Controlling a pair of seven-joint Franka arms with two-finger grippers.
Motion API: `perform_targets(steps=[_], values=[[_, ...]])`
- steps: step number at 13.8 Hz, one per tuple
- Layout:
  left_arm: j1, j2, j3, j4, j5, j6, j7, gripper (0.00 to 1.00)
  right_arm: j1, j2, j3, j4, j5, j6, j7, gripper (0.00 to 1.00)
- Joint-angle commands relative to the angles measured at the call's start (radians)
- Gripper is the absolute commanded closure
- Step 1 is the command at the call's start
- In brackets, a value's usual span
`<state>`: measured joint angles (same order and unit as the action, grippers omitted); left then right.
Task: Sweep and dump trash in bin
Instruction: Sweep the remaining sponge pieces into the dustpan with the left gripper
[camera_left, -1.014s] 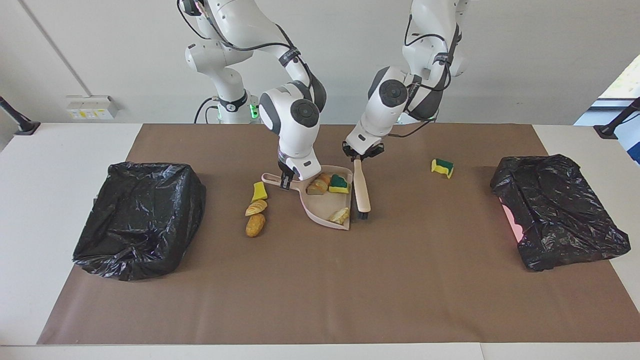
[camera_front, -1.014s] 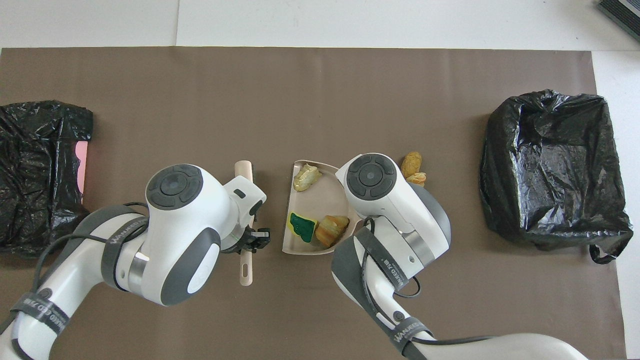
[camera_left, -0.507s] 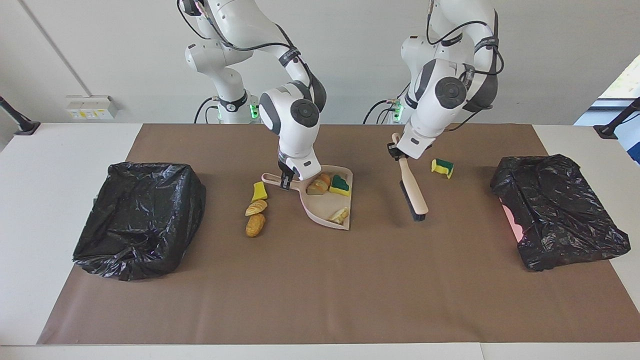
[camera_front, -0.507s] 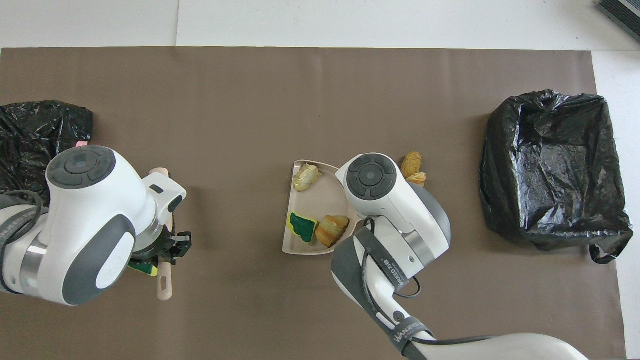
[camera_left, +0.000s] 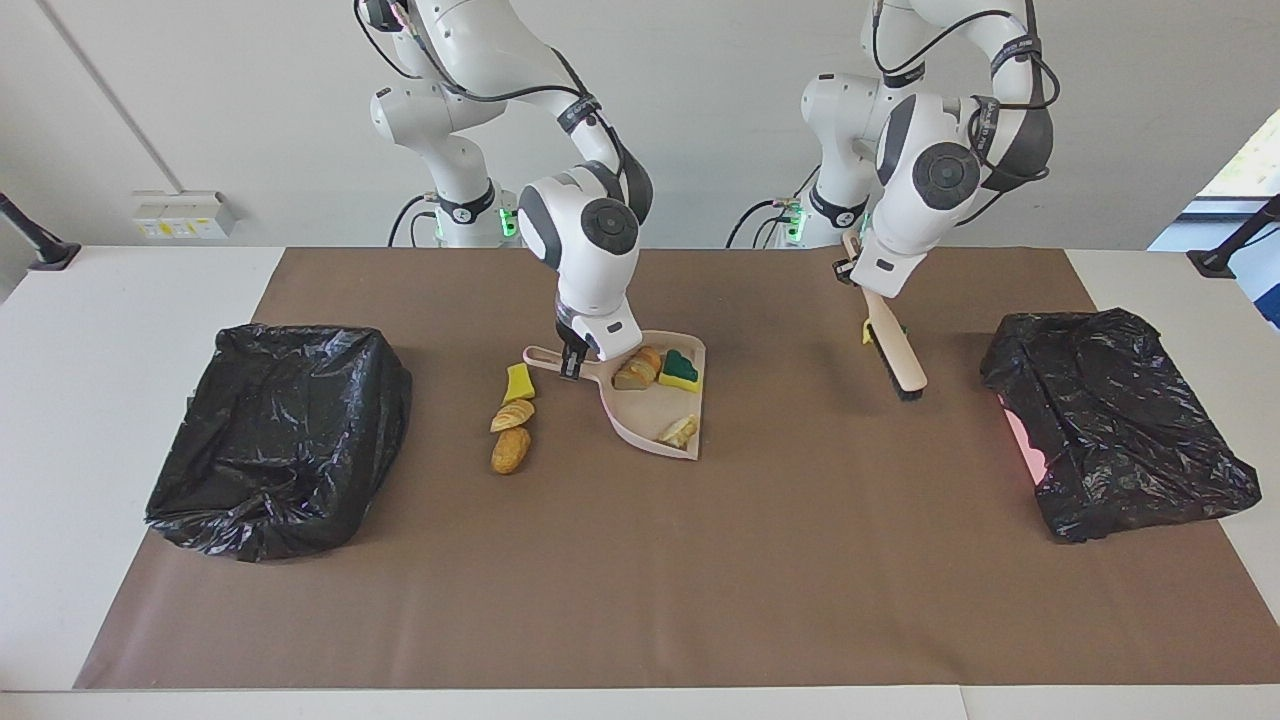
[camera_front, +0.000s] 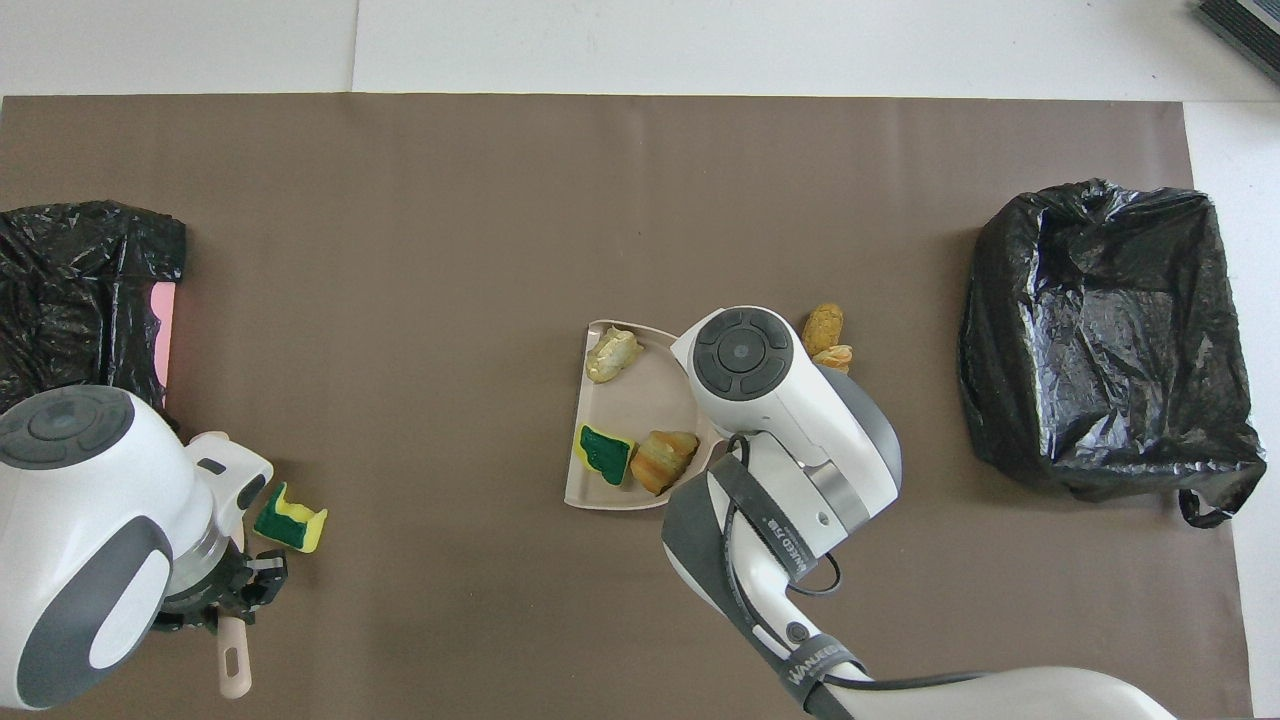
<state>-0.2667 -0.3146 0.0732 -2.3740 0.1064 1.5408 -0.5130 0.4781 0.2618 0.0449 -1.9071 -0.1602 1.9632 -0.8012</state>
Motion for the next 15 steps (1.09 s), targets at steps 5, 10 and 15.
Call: perform_targets(steps=[5, 10, 15], values=[[0.067, -0.149, -0.012, -0.224, 0.044, 0.120, -0.016, 1.00, -0.009, 0.002, 0.006, 0.000, -0.025, -0.012, -0.013, 1.00], [0.061, -0.091, -0.015, -0.246, 0.033, 0.276, -0.038, 1.00, -0.009, 0.002, 0.006, 0.000, -0.025, -0.013, -0.013, 1.00], [0.000, 0.041, -0.018, -0.171, -0.121, 0.436, -0.042, 1.00, -0.009, 0.004, 0.006, 0.002, -0.025, -0.015, -0.013, 1.00]])
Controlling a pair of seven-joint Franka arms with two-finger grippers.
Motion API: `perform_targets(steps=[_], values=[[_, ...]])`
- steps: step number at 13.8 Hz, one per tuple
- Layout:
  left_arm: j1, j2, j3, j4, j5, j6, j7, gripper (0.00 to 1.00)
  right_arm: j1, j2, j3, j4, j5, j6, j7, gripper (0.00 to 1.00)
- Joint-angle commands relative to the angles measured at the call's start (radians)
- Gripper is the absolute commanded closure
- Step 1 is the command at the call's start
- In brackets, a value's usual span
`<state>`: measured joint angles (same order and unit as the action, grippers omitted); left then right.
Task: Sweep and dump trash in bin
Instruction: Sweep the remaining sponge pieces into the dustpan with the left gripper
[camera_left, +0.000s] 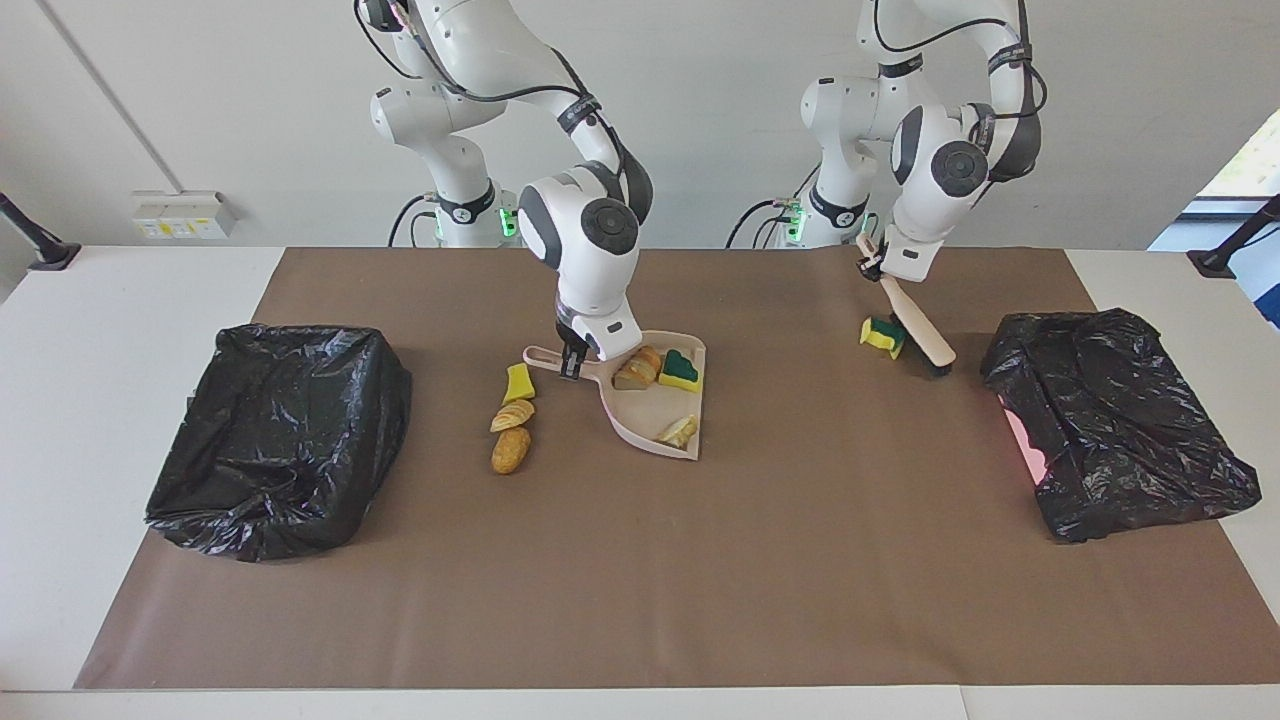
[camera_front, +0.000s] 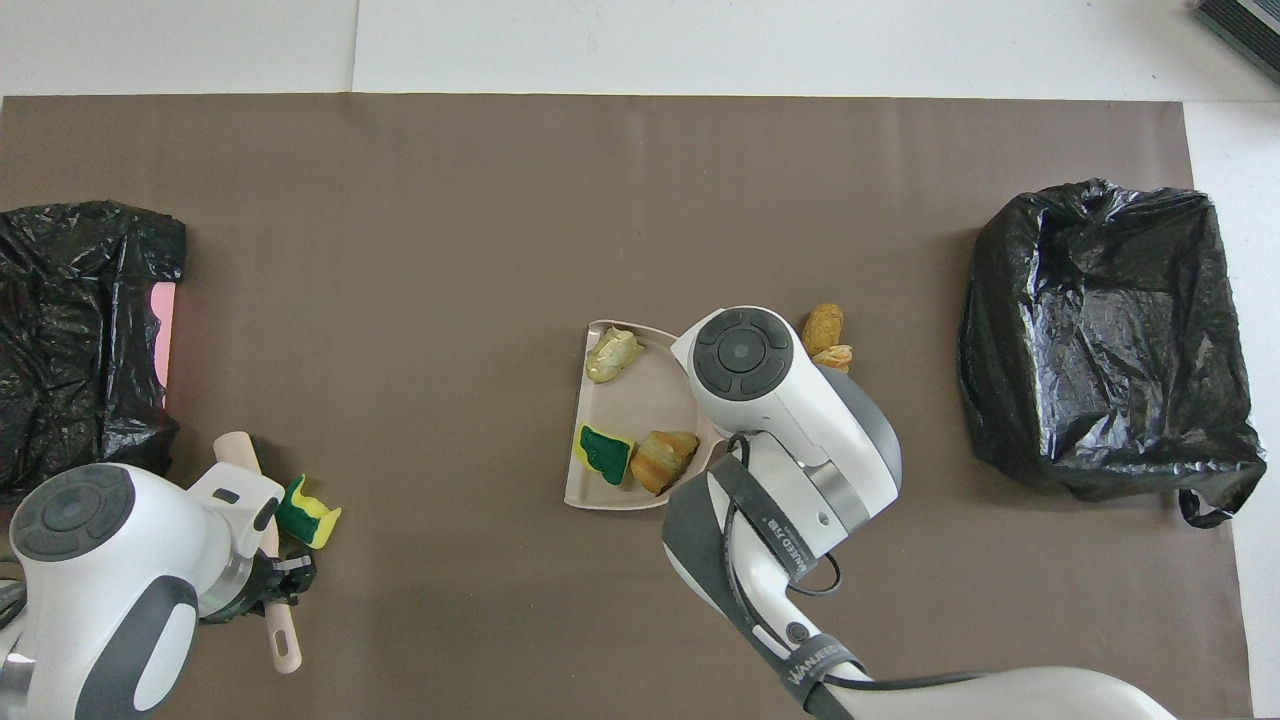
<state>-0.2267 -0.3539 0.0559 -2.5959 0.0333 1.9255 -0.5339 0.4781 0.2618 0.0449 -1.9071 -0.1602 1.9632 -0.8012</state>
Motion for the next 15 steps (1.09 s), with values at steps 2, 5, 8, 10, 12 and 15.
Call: perform_targets(steps=[2, 5, 8, 10, 12, 15], values=[[-0.094, 0.154, -0.001, 0.081, -0.110, 0.146, -0.038, 1.00, -0.009, 0.004, 0.006, 0.002, -0.025, -0.015, -0.013, 1.00], [-0.141, 0.245, -0.004, 0.206, -0.191, 0.190, -0.040, 1.00, -0.009, 0.004, 0.006, 0.002, -0.025, -0.015, -0.013, 1.00], [-0.250, 0.262, -0.007, 0.226, -0.217, 0.275, 0.024, 1.00, -0.009, 0.004, 0.006, 0.002, -0.025, -0.015, -0.013, 1.00], [-0.315, 0.263, -0.007, 0.233, -0.275, 0.286, 0.112, 1.00, -0.009, 0.004, 0.004, 0.002, -0.025, -0.017, -0.013, 1.00], [-0.330, 0.268, -0.005, 0.252, -0.317, 0.290, 0.118, 1.00, -0.009, 0.002, 0.006, 0.002, -0.025, -0.017, -0.013, 1.00], [-0.306, 0.320, 0.001, 0.354, -0.323, 0.256, 0.121, 1.00, -0.009, 0.004, 0.004, 0.003, -0.025, -0.018, -0.013, 1.00]])
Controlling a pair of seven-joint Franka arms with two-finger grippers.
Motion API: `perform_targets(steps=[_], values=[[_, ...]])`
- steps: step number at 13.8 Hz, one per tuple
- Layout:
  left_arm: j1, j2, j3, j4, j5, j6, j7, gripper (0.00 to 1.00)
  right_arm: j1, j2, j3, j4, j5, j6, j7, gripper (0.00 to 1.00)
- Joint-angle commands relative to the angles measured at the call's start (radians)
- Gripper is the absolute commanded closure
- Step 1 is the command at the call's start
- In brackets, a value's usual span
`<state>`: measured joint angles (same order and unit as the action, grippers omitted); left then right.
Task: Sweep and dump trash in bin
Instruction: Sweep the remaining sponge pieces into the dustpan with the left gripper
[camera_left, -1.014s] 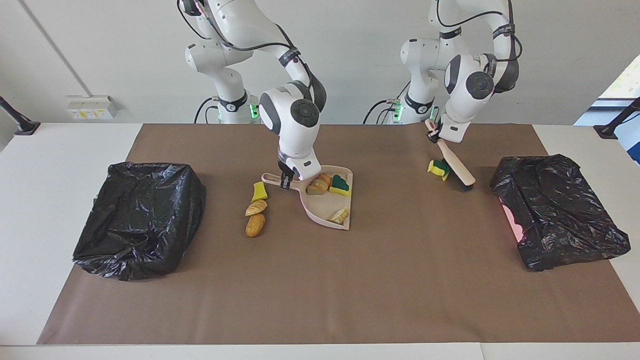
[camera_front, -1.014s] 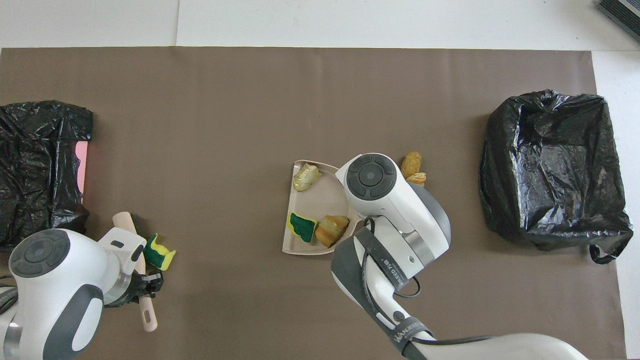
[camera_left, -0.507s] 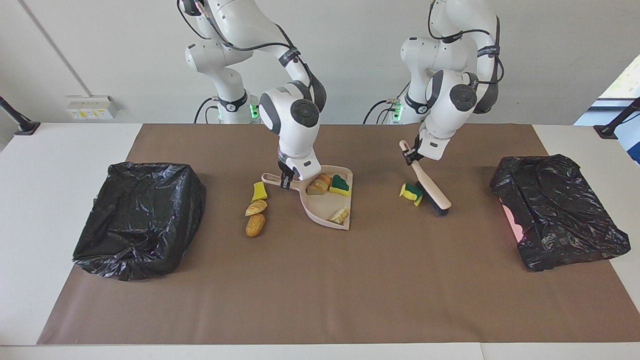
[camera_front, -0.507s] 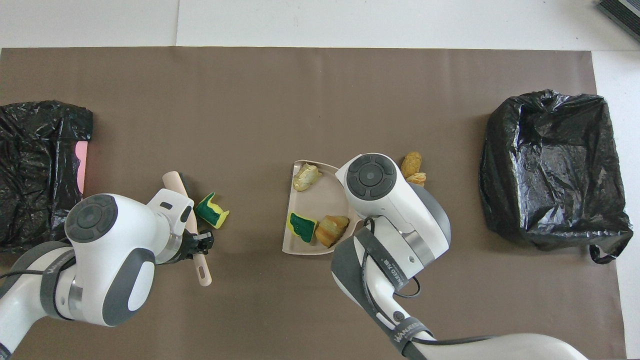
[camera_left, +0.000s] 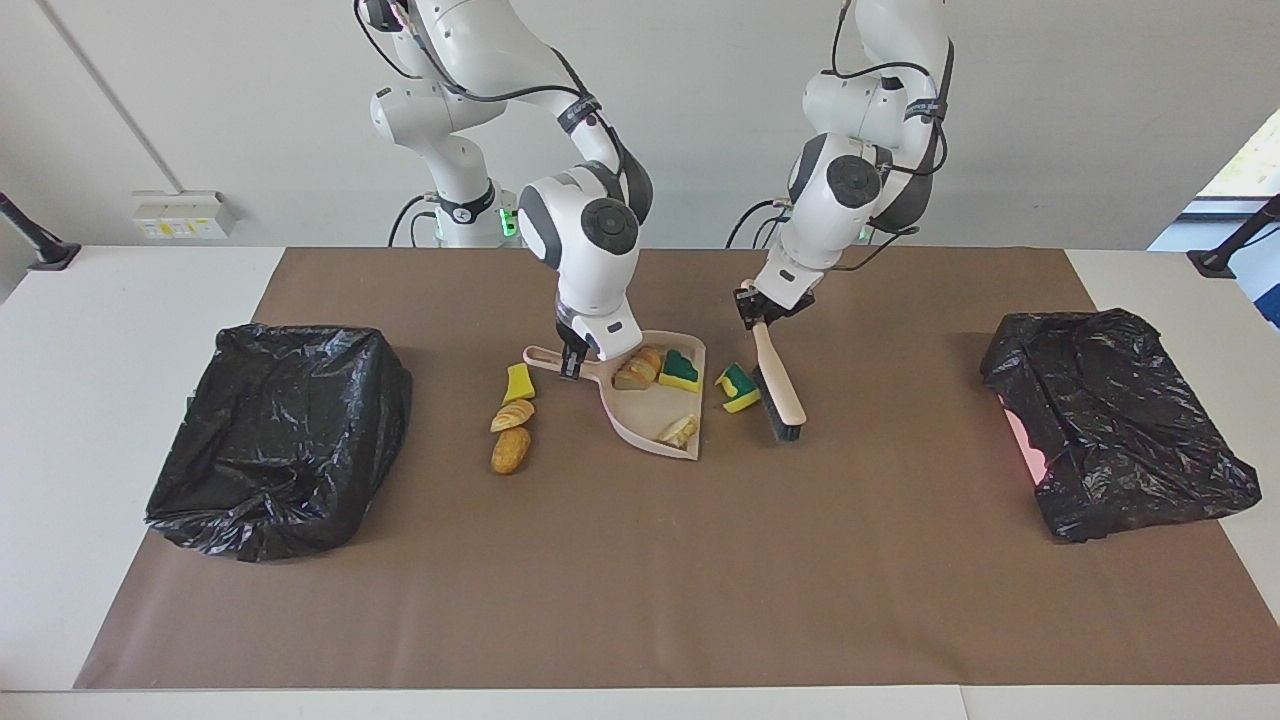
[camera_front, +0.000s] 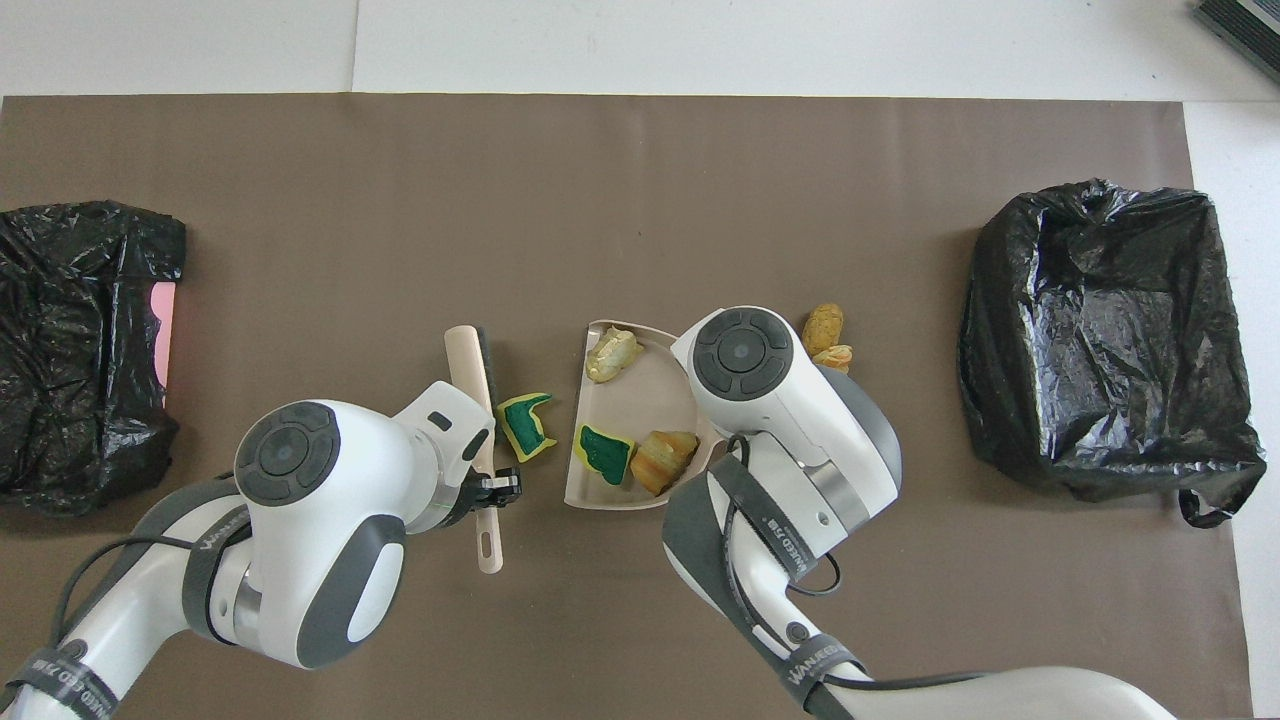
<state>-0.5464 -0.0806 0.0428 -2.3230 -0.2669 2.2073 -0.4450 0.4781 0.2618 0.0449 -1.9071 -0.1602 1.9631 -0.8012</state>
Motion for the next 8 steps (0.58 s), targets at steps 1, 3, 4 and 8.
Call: perform_targets(steps=[1, 3, 4, 8], values=[[0.026, 0.048, 0.015, 0.095, -0.023, -0.026, 0.032, 1.00, -0.009, 0.002, 0.004, 0.003, -0.025, -0.018, -0.013, 1.00], [0.055, 0.047, 0.017, 0.088, -0.021, -0.026, 0.049, 1.00, -0.009, 0.004, 0.004, 0.005, -0.025, -0.018, -0.013, 1.00], [0.068, 0.044, 0.019, 0.079, -0.021, -0.032, 0.089, 1.00, -0.009, 0.004, 0.006, 0.003, -0.025, -0.018, -0.013, 1.00], [0.094, 0.045, 0.019, 0.016, -0.006, -0.087, 0.164, 1.00, -0.009, 0.004, 0.006, 0.003, -0.025, -0.018, -0.013, 1.00]])
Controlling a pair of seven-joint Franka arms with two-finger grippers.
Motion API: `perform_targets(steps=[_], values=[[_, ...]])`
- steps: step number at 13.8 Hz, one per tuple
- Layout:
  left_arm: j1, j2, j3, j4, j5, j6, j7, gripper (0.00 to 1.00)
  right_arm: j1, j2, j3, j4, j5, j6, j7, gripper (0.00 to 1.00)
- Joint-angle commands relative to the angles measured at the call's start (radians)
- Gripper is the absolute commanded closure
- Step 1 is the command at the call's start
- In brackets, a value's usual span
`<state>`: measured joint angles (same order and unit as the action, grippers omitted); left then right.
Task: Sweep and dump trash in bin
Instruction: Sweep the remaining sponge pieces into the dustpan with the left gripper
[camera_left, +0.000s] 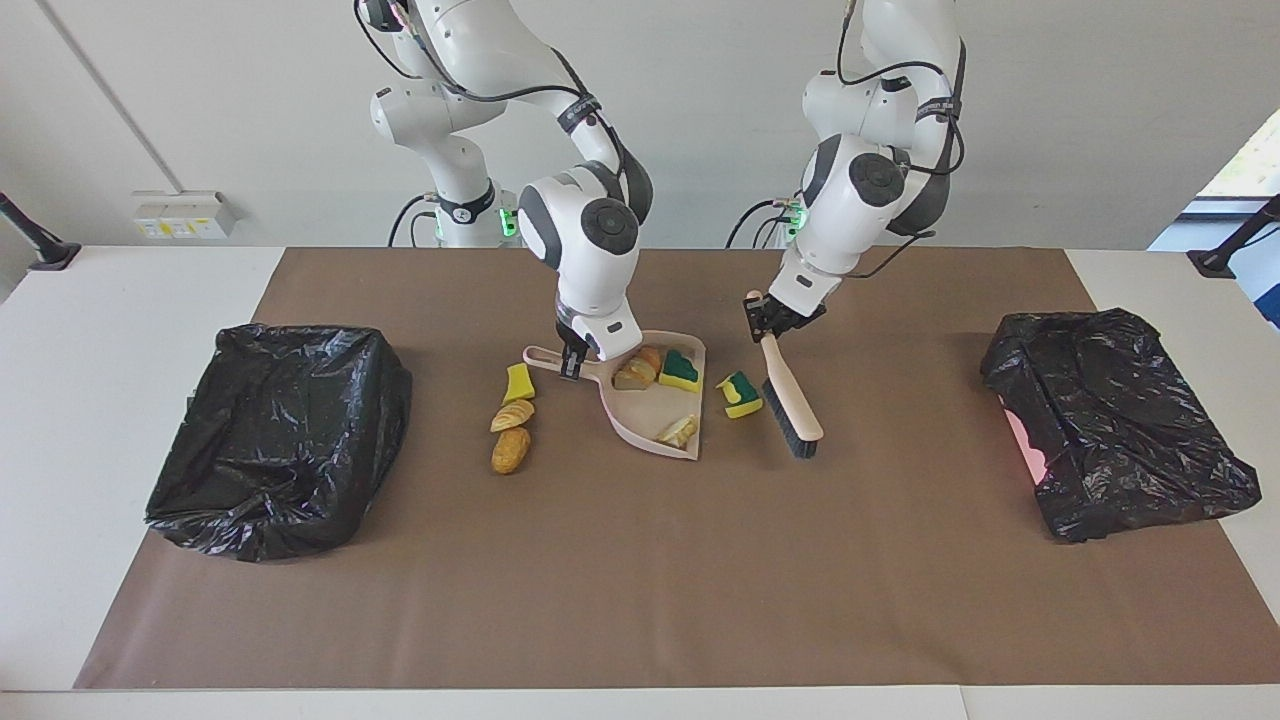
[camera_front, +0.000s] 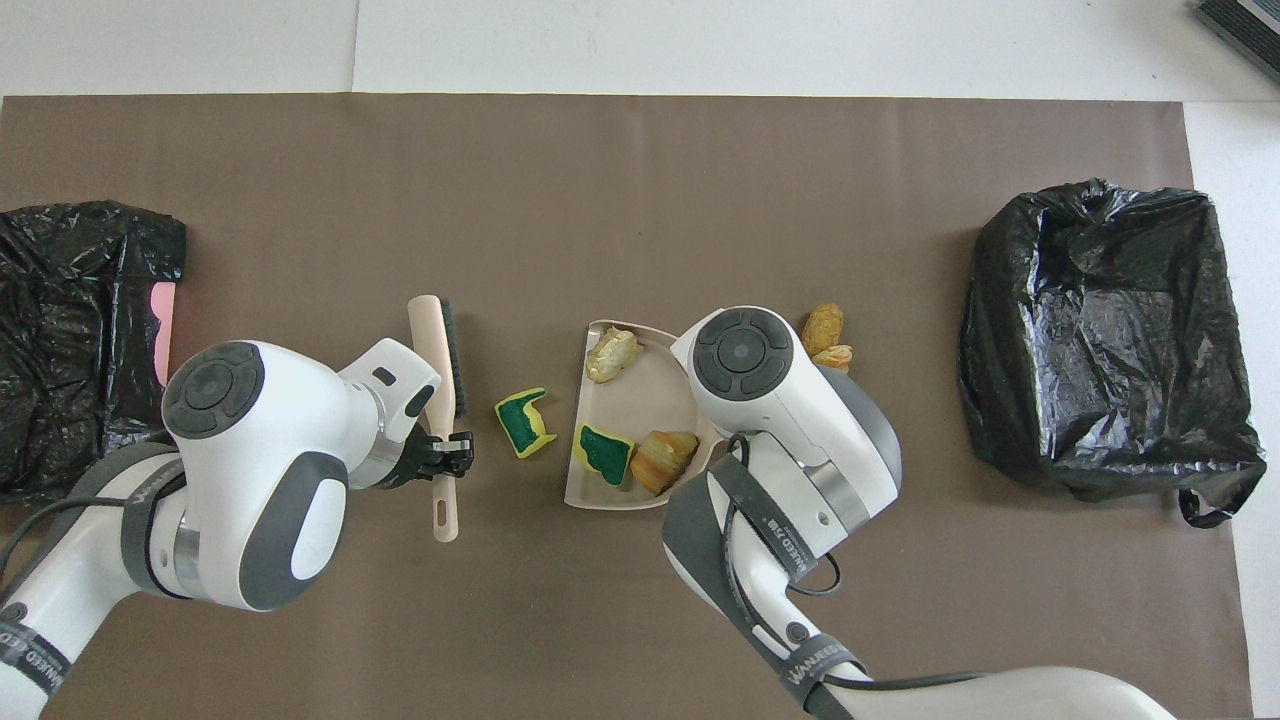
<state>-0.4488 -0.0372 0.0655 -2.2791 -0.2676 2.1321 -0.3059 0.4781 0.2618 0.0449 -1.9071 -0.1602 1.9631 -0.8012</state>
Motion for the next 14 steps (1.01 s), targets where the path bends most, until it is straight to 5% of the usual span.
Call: perform_targets(steps=[1, 14], values=[[-0.010, 0.007, -0.007, -0.040, -0.005, -0.009, 0.027, 1.00, -0.009, 0.004, 0.006, 0.003, -0.025, -0.018, -0.013, 1.00], [-0.350, 0.014, -0.015, -0.020, -0.128, 0.141, 0.031, 1.00, -0.009, 0.002, 0.006, 0.002, -0.025, -0.021, -0.013, 1.00]])
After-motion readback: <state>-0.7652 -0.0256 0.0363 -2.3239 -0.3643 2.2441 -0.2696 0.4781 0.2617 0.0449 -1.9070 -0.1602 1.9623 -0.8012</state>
